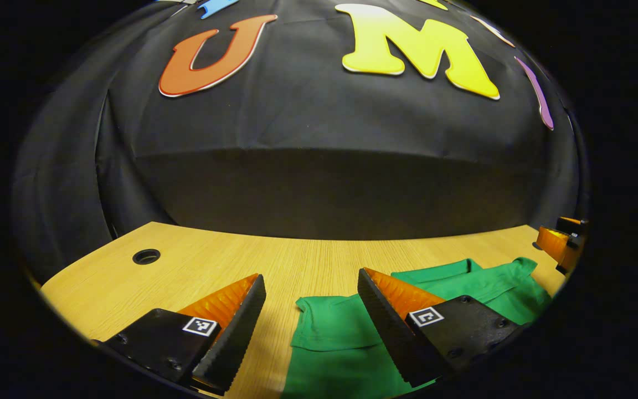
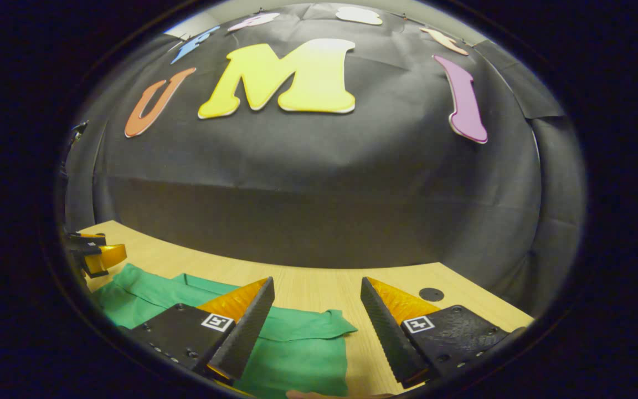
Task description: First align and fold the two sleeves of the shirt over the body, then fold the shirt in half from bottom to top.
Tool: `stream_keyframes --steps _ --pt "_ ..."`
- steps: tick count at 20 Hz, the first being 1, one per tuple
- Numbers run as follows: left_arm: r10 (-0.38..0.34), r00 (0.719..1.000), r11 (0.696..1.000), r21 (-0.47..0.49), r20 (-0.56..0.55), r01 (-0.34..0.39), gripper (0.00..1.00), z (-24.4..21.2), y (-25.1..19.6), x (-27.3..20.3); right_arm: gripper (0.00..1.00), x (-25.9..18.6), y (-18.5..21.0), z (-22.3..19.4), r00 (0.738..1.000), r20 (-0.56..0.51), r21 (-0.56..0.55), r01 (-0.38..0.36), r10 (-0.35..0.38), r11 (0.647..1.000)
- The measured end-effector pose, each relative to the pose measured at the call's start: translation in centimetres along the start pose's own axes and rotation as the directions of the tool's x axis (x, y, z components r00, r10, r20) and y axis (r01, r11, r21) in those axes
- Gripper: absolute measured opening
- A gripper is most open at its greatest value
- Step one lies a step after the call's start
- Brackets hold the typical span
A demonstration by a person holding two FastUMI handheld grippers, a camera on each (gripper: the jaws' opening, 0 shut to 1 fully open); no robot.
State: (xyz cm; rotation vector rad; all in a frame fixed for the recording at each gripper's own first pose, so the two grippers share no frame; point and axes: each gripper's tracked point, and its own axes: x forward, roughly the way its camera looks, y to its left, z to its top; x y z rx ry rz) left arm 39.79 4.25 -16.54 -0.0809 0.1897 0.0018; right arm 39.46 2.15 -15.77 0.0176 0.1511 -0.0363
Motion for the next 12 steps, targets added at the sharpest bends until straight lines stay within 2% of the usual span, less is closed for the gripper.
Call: stream_keyframes --steps 2,3,5,8,12 --pt "0.043 0.993 0.997 0.065 0.106 -0.051 1.00 1.6 1.2 -1.9 0.95 -2.1 -0.7 0.0 0.999 0.025 -0.009 0.022 -0.022 1.000" --pt "0.041 0.992 0.996 0.074 0.116 -0.050 1.00 1.4 1.1 -3.2 0.95 -3.4 -0.9 -0.3 0.999 0.036 -0.021 0.028 -0.027 0.999" --pt "0.018 0.996 0.998 0.058 0.091 -0.023 1.00 0.0 0.3 -5.4 0.97 -6.4 -1.3 -1.1 0.998 0.056 -0.018 0.037 -0.036 0.999" --pt "0.026 0.996 0.998 0.059 0.081 -0.031 1.00 -1.0 0.2 -9.3 0.97 -10.8 -0.9 -2.3 0.999 0.054 -0.023 0.005 -0.004 1.000" --pt "0.015 0.999 1.000 0.012 0.046 -0.015 1.00 -2.4 -0.5 -15.8 0.95 -16.5 -1.4 -2.6 0.999 0.044 -0.011 0.000 0.001 1.000"
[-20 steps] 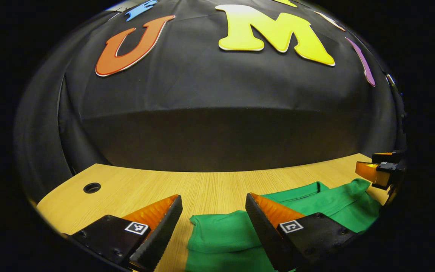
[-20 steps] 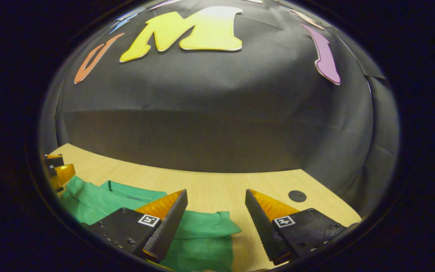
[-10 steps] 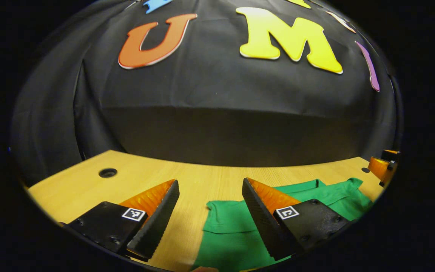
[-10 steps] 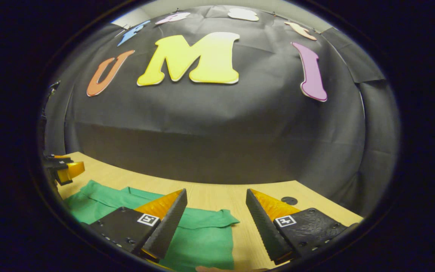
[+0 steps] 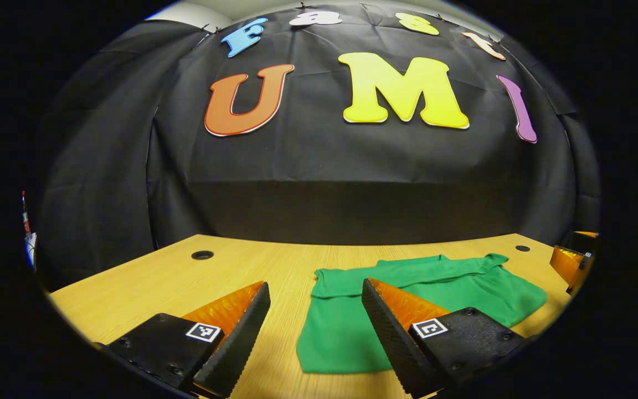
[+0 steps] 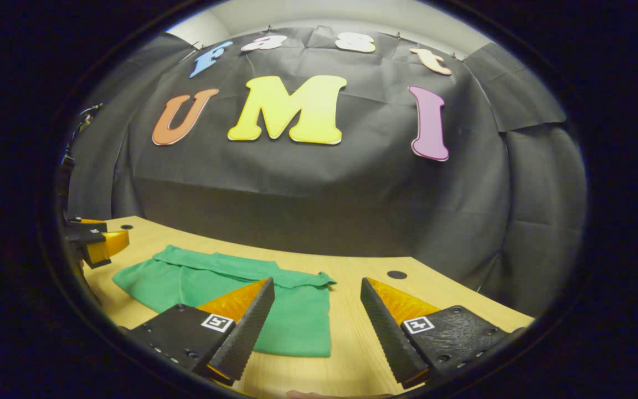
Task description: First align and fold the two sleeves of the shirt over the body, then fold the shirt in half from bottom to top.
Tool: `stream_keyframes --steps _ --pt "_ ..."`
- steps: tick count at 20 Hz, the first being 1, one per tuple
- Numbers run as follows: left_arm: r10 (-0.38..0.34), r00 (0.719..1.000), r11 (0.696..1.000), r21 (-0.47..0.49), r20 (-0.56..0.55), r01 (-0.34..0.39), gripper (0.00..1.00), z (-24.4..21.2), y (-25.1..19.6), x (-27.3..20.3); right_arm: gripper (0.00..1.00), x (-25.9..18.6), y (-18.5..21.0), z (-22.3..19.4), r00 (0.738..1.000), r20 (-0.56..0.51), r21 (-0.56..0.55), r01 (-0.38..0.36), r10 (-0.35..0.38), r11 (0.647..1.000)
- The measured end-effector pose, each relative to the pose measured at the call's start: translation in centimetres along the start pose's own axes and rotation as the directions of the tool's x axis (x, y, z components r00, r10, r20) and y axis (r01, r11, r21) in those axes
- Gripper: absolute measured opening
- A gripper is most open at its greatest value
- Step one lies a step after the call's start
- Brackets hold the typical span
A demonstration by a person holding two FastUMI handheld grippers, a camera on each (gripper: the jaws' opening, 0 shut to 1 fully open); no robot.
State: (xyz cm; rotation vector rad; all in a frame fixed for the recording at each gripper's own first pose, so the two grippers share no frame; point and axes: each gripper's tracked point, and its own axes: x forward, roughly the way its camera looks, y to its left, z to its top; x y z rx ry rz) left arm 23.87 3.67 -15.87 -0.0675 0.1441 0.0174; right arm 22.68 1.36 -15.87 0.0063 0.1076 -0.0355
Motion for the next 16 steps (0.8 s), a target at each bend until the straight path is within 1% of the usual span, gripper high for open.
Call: stream_keyframes --steps 1,2,4,5,6,7,8,10,11,12,13,14,15,16 --pt "-0.011 1.000 1.000 0.000 0.012 0.011 1.00 0.6 -0.4 -1.7 0.95 -1.7 -0.2 0.5 1.000 -0.002 0.008 0.007 -0.007 1.000" --pt "-0.017 0.999 1.000 0.012 0.046 0.016 1.00 1.7 -0.7 -3.6 0.95 -3.7 -1.0 1.4 0.999 0.006 0.011 0.032 -0.032 0.999" --pt "-0.002 0.997 0.999 0.054 0.077 -0.003 1.00 3.2 -0.7 -7.3 0.95 -6.9 -1.7 3.5 0.998 0.040 -0.008 0.046 -0.045 0.999" --pt "0.005 0.997 0.998 0.065 0.072 -0.009 1.00 3.7 -0.7 -9.4 0.95 -8.8 -1.7 4.5 0.998 0.047 -0.019 0.035 -0.034 0.999" --pt "0.003 0.997 0.998 0.070 0.079 -0.009 1.00 4.5 -0.8 -11.4 0.96 -10.7 -1.7 5.5 0.998 0.056 -0.026 0.024 -0.022 0.999" --pt "-0.008 0.996 0.998 0.064 0.091 0.002 1.00 5.1 -1.1 -13.5 0.96 -12.8 -1.8 6.6 0.998 0.069 -0.028 0.015 -0.013 0.999" --pt "-0.029 0.994 0.998 0.054 0.102 0.023 1.00 5.8 -1.6 -15.5 0.95 -14.9 -2.2 7.5 0.996 0.086 -0.027 0.017 -0.015 0.999" --pt "-0.011 0.992 0.999 0.052 0.122 0.005 1.00 7.3 -1.1 -19.2 0.95 -17.9 -3.0 9.2 0.993 0.112 -0.042 0.036 -0.031 0.998" --pt "0.001 0.993 0.999 0.050 0.115 -0.006 1.00 7.5 -0.8 -20.7 0.95 -19.4 -3.4 10.0 0.993 0.118 -0.042 0.036 -0.031 0.998" --pt "-0.008 0.995 0.999 0.040 0.097 0.004 1.00 7.4 -1.0 -21.8 0.95 -21.0 -3.6 10.5 0.993 0.115 -0.034 0.026 -0.022 0.999" --pt "-0.032 0.996 0.999 0.021 0.079 0.031 1.00 7.3 -1.8 -22.8 0.92 -22.4 -3.7 11.1 0.993 0.115 -0.017 0.009 -0.007 1.000" --pt "-0.057 0.996 0.998 -0.002 0.062 0.057 1.00 7.1 -2.3 -23.9 0.96 -23.7 -4.0 11.6 0.993 0.117 -0.006 -0.002 0.003 1.000" --pt "-0.071 0.995 0.997 -0.016 0.064 0.073 1.00 7.4 -2.8 -24.8 0.96 -24.8 -4.6 12.2 0.992 0.130 -0.005 -0.002 0.003 1.000" --pt "-0.080 0.996 0.997 -0.007 0.044 0.080 1.00 7.6 -3.2 -25.4 0.95 -25.9 -5.3 12.6 0.989 0.147 -0.012 0.006 -0.004 1.000"
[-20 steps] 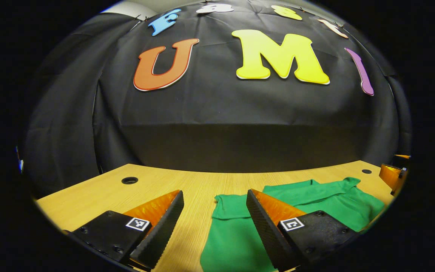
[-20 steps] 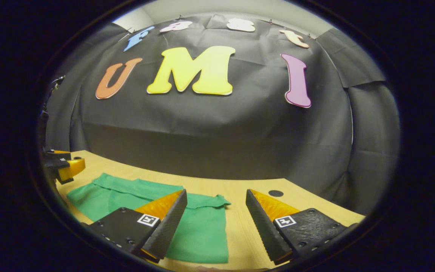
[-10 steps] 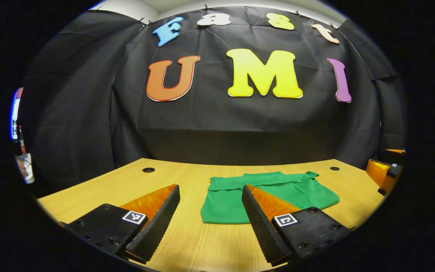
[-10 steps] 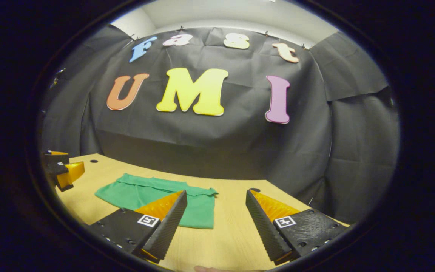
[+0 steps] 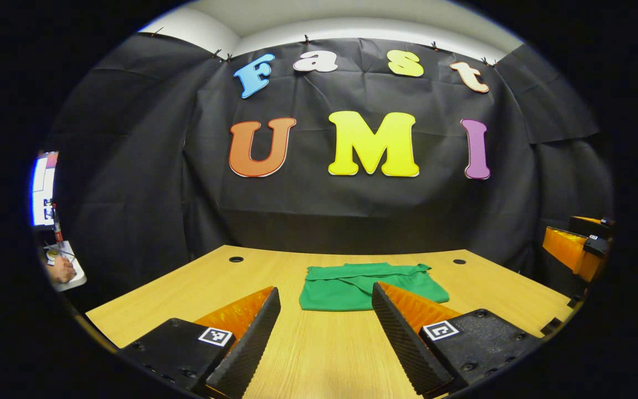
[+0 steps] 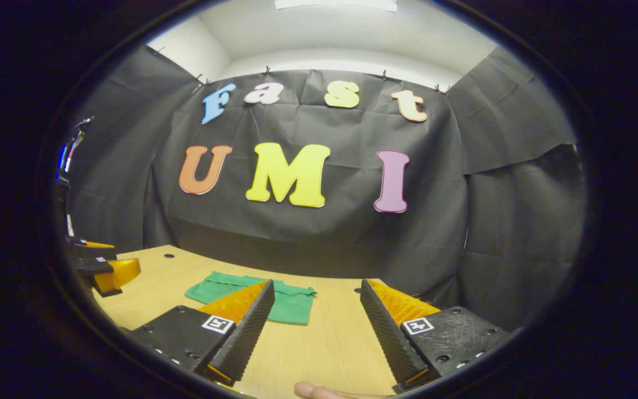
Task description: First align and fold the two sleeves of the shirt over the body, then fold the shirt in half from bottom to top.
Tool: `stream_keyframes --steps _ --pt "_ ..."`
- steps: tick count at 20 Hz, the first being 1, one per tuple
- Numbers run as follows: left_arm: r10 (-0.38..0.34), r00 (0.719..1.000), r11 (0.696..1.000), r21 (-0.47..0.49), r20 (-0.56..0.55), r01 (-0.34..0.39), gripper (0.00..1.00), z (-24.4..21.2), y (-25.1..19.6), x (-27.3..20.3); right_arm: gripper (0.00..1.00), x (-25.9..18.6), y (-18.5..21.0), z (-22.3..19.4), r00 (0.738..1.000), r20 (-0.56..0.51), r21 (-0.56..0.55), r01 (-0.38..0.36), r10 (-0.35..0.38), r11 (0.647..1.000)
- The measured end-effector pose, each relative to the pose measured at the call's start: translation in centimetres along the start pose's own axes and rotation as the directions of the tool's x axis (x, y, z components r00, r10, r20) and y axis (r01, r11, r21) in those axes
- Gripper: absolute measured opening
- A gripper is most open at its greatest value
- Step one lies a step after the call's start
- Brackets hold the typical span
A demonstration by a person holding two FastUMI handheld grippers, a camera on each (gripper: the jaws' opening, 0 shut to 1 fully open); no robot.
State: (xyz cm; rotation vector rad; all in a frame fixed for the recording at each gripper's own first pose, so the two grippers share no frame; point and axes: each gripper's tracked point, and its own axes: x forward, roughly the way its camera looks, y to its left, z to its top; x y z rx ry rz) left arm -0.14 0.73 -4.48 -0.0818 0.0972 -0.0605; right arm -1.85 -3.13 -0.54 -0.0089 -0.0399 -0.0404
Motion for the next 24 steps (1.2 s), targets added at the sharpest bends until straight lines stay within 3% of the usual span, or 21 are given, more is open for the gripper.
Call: stream_keyframes --steps 4,7,10,24 --pt "0.003 0.998 0.998 0.061 0.064 -0.007 1.00 1.9 -0.9 -1.9 0.96 -2.1 -1.4 0.2 0.999 0.037 -0.047 0.031 -0.029 0.998" --pt "-0.042 0.996 0.998 0.038 0.075 0.040 1.00 2.6 -2.6 -3.0 0.95 -1.8 -0.3 -0.4 1.000 0.009 -0.032 -0.008 0.008 0.999" --pt "-0.011 0.993 0.998 0.065 0.115 0.004 1.00 3.6 -1.7 -3.5 0.95 -1.1 0.6 -1.7 0.999 -0.018 -0.041 -0.032 0.031 0.999" --pt "-0.047 0.997 0.998 0.035 0.060 0.045 1.00 1.6 -2.6 -2.4 0.95 0.0 1.5 -4.0 0.996 -0.080 -0.085 -0.040 0.033 0.996"
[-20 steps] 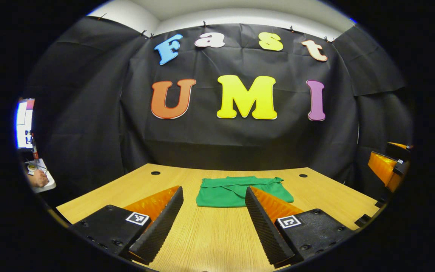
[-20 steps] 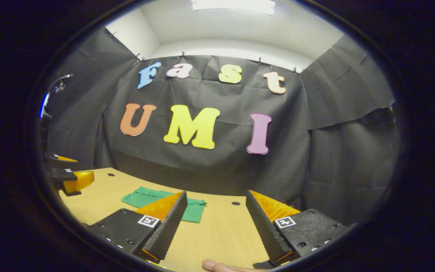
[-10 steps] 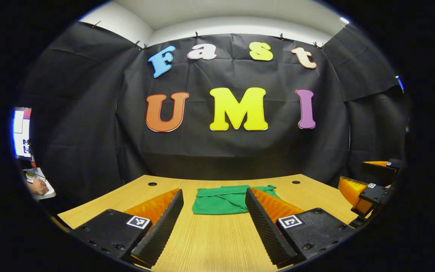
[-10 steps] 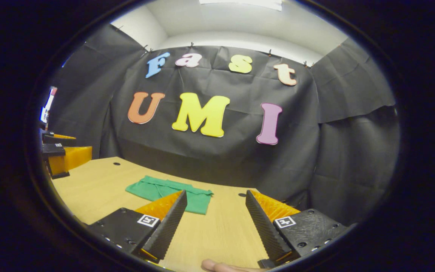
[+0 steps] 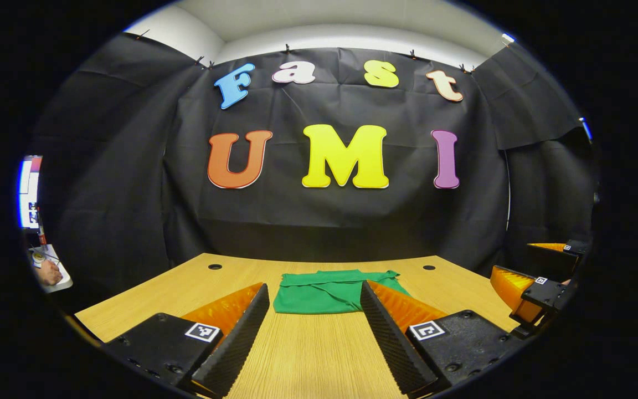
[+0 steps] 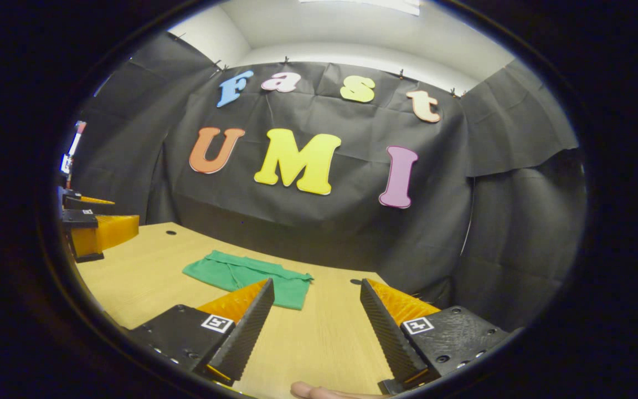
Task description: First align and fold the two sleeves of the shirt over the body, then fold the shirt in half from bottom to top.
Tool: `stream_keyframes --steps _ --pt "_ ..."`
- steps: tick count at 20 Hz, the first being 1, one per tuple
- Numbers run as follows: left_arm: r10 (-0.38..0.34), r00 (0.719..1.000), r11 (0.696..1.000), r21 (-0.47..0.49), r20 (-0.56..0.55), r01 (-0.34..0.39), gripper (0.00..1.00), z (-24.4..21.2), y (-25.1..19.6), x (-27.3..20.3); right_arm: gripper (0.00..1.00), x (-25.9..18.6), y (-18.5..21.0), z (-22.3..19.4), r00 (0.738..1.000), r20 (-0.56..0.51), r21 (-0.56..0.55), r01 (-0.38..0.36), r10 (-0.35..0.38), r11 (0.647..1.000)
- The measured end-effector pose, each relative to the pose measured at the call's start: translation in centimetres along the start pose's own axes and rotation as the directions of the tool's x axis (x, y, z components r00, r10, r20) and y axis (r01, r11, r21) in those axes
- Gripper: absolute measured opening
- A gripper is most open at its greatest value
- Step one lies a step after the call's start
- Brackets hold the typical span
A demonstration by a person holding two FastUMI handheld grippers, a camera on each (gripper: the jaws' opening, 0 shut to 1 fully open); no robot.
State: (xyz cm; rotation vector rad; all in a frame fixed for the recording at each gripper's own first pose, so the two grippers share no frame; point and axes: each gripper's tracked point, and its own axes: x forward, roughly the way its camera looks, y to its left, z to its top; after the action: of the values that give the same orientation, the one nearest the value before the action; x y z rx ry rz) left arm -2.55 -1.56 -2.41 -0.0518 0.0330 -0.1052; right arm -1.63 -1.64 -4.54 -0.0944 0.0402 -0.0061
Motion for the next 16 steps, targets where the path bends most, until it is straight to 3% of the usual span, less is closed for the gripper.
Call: stream_keyframes --steps 16 --pt "0.024 0.999 1.000 -0.017 -0.029 -0.024 1.00 -1.4 0.7 1.1 0.95 0.1 0.0 0.4 1.000 0.024 0.027 -0.019 0.018 0.999"
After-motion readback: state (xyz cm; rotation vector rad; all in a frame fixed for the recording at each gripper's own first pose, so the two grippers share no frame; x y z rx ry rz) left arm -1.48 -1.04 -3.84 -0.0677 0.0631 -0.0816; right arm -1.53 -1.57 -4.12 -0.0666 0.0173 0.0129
